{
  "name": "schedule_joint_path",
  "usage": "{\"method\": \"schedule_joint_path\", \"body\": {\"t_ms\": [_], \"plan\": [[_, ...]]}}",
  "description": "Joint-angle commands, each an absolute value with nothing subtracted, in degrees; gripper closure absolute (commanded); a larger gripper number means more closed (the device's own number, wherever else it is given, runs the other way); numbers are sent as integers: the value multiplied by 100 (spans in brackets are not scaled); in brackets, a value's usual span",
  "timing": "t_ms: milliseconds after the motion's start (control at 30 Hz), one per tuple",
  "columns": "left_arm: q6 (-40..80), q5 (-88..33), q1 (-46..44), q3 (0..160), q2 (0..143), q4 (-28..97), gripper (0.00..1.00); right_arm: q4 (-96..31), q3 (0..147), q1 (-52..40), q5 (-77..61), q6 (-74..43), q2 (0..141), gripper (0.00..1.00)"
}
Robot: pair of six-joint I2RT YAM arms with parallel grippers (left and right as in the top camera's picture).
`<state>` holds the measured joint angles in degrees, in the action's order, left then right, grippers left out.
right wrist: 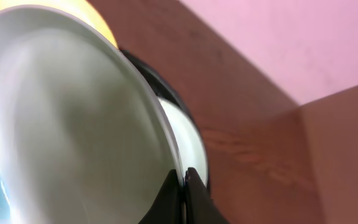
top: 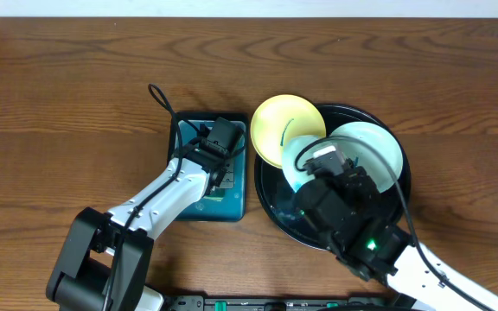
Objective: Clean dirty plates on tray and stack at the side
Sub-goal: 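Grasp the front pale green plate rim with the right gripper and lift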
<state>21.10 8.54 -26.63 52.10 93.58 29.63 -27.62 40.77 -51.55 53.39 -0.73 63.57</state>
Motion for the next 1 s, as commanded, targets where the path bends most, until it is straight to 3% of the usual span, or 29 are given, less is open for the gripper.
{"method": "schedule_joint_path", "body": {"t_ms": [0, 400, 700, 967], "plan": [[2060, 950, -2630, 5142, 9435, 2969, 93, -2624, 4235, -5452, 6270, 355, 6289, 99], [2060, 950, -2630, 5142, 9435, 2967, 92, -1935, 4235, -5830, 6770, 1557, 6289, 99], [2060, 950, -2630, 5142, 9435, 2969, 93, -1688, 4235, -5828, 6960, 1629, 6289, 99], [2060, 950, -2630, 5142, 9435, 2971, 92, -2001, 4233, -5376, 6326, -423, 6289, 99]]}}
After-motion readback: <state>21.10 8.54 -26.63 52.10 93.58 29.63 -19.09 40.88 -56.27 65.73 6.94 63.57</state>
